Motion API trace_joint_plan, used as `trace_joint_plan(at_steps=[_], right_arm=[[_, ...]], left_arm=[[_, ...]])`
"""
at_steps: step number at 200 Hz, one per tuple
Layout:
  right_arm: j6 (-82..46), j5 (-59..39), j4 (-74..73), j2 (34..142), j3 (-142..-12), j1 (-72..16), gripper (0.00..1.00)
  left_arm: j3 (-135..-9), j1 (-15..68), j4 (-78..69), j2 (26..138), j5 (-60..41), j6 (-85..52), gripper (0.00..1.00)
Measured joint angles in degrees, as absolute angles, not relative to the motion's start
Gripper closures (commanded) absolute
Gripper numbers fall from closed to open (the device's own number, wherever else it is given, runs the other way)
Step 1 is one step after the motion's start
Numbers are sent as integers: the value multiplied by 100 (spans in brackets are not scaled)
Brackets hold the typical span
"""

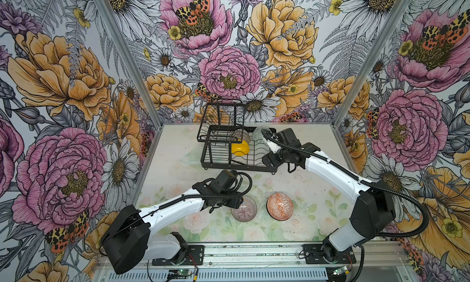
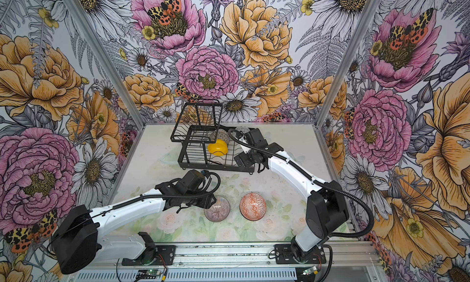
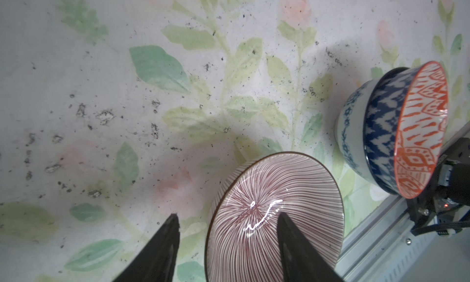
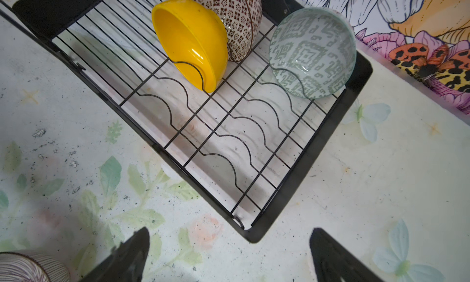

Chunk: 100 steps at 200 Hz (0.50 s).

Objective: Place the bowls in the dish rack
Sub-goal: 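Lower the left gripper onto the pink-striped bowl rim and close it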

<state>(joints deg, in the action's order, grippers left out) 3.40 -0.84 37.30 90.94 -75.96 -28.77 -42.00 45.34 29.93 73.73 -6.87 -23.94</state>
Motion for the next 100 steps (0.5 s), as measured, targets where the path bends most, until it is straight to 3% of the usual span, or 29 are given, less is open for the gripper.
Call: trace_joint_plan(at_steps=[100], right_arm=[[338,-139,3732,9181,-7596,-2840,0]], left_arm=[[-3957,4602,2801,7703,-760,-2523,73]])
